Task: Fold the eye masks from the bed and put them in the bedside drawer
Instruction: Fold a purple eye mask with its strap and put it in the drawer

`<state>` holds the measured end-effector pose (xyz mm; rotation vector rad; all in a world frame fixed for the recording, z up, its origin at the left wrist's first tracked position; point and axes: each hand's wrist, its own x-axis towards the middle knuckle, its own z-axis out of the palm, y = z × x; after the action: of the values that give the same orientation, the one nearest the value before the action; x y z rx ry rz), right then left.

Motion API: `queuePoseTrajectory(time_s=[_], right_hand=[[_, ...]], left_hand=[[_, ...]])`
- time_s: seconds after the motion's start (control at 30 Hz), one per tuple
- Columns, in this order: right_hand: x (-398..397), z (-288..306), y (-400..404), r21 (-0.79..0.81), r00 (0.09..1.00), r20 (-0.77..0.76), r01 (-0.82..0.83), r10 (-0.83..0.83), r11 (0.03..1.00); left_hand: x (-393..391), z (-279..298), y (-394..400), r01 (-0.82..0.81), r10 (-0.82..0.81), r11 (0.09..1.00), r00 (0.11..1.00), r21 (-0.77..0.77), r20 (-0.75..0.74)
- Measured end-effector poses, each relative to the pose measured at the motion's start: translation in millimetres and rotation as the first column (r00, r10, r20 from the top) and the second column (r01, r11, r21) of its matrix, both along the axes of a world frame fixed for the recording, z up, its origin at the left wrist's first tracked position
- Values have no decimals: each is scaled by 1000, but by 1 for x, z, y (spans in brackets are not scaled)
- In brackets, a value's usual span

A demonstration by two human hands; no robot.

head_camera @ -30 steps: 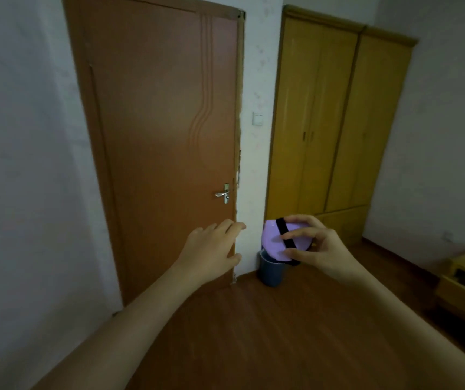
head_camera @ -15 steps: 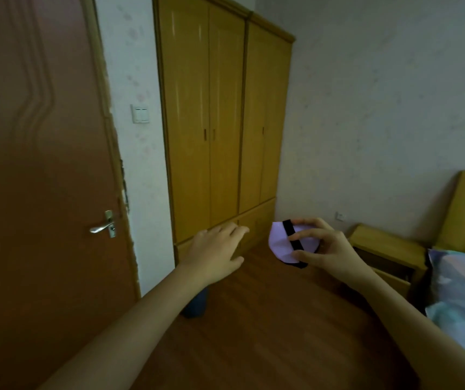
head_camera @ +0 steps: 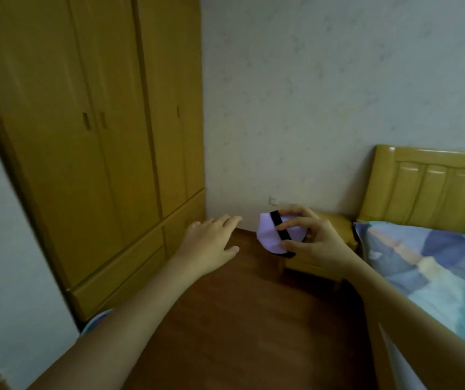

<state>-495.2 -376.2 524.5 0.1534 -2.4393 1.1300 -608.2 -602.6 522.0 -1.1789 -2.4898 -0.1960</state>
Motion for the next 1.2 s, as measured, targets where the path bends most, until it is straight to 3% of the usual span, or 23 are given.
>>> queuePoseTrajectory(time_s=[0.33,0.47,0.83,1.03,1.2], right_hand=[[-78,-30,168,-28,957,51,286,-284,958],[-115,-49,256,-35,941,93,329,-325,944],[-253,-96,464,-105,919,237,347,-315,932],[-337,-169,553,-99,868,419,334,-265,937],[-400,-245,619,-134,809,544,346,-223,928]], left_hand=[[-164,-23,206,286,-279,956,956,-67,92],[-208,-38,305,354,-345,932,931,-72,117],[-328,-108,519,352,-327,932,919,-88,221],[-403,-192,611,357,-302,926,895,-124,328],[-459,-277,674,374,-214,906,810,-199,546]])
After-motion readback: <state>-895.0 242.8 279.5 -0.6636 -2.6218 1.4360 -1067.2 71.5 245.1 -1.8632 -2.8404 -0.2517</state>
